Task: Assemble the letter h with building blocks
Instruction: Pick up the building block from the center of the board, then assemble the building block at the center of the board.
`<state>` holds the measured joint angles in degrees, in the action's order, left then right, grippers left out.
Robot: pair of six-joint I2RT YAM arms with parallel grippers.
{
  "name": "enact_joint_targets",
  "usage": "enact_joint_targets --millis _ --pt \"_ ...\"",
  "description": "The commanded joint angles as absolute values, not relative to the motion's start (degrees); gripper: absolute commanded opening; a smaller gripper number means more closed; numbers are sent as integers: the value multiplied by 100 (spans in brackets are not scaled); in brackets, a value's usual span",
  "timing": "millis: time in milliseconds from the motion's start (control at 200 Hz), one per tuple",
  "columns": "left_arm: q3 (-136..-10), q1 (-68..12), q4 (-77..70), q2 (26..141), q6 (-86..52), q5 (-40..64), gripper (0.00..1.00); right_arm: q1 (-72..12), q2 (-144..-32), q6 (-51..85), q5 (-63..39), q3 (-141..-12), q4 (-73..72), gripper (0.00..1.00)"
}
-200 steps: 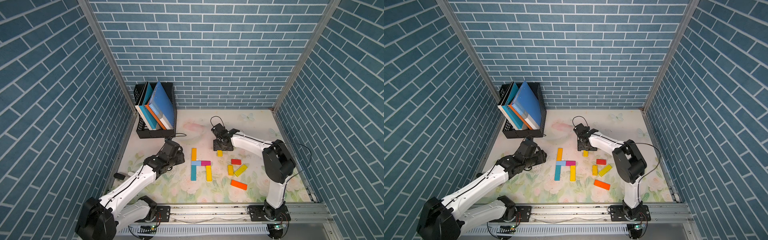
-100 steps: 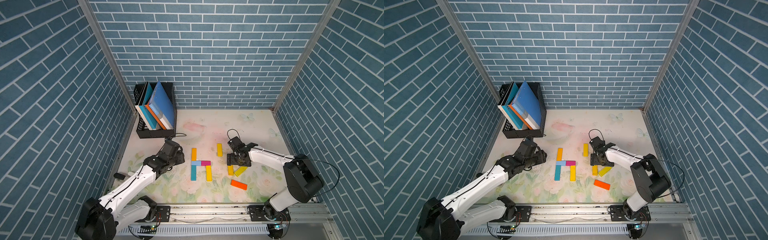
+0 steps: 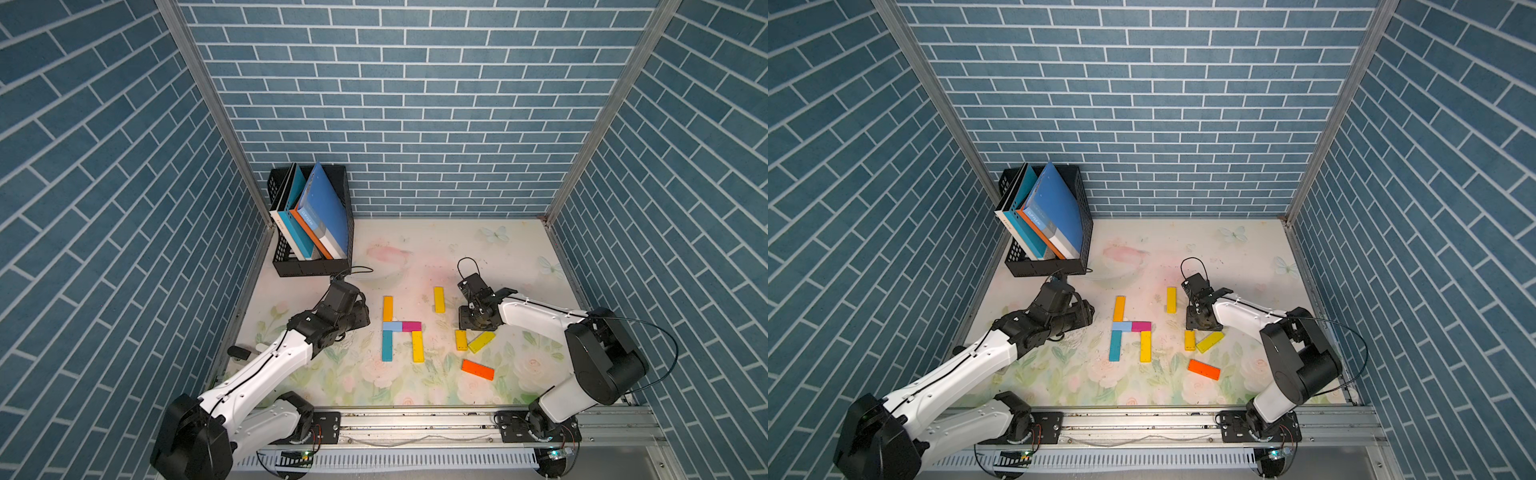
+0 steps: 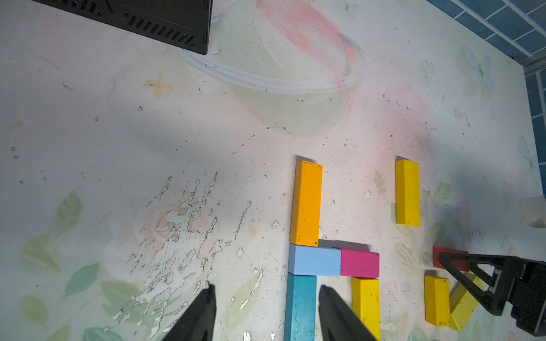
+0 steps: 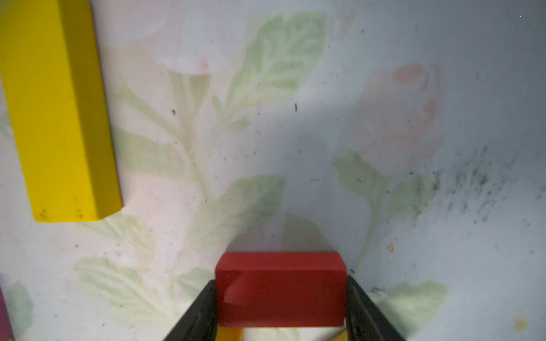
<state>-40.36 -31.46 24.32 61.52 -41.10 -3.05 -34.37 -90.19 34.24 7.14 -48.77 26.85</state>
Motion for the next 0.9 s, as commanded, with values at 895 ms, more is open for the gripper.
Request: enact_joint_targets --millis 895 --pt "-3955 -3081 2360 6202 -4115 -300 61 -4562 -9800 4432 677 -5742 2839 66"
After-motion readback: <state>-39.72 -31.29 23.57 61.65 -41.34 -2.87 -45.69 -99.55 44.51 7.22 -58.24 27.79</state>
